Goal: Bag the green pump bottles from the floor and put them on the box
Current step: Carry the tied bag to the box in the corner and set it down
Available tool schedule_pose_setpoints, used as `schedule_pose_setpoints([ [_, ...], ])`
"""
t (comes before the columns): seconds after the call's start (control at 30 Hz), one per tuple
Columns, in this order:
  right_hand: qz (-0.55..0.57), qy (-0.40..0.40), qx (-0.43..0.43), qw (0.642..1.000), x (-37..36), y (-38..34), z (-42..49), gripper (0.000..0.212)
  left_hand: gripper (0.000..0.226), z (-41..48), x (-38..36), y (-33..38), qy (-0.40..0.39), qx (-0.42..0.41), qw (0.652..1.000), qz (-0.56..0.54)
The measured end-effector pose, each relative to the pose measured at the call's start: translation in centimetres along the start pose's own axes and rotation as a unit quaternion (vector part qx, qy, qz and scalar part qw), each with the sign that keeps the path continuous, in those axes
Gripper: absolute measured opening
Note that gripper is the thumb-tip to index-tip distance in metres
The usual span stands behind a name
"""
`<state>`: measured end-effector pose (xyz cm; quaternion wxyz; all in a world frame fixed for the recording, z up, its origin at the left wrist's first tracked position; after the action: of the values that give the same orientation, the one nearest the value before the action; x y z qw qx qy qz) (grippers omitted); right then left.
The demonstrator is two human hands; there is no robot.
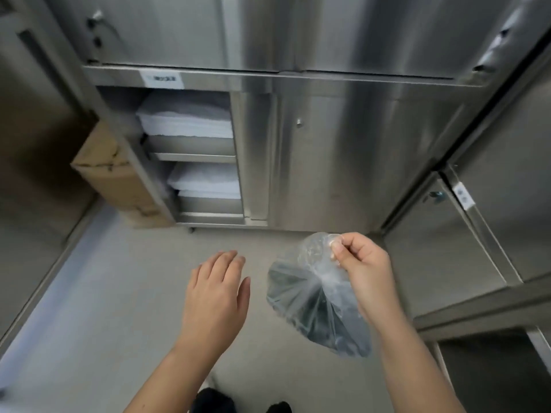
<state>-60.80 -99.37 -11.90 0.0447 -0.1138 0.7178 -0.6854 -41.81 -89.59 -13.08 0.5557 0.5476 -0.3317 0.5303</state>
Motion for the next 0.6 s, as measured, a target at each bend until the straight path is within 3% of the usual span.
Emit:
schedule_pose_setpoints([
  [0.6, 0.005, -0.161, 0.007, 0.987, -20.5, -1.8, 0.9, 0.025, 0.039, -6.1, 5.1, -17.2, 0.029, 0.183, 0.983, -0.008],
])
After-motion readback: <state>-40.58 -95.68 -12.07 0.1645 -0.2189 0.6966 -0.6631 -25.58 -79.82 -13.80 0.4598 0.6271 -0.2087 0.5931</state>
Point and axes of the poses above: each hand's wrist, its own z-axis towards the middle knuckle, its own x-axis out of the back of the hand, y = z × x, the point moved 7 cm from there along z, towards the middle knuckle, and after that the axes turned 4 degrees about -y, right-handed, at the moved point
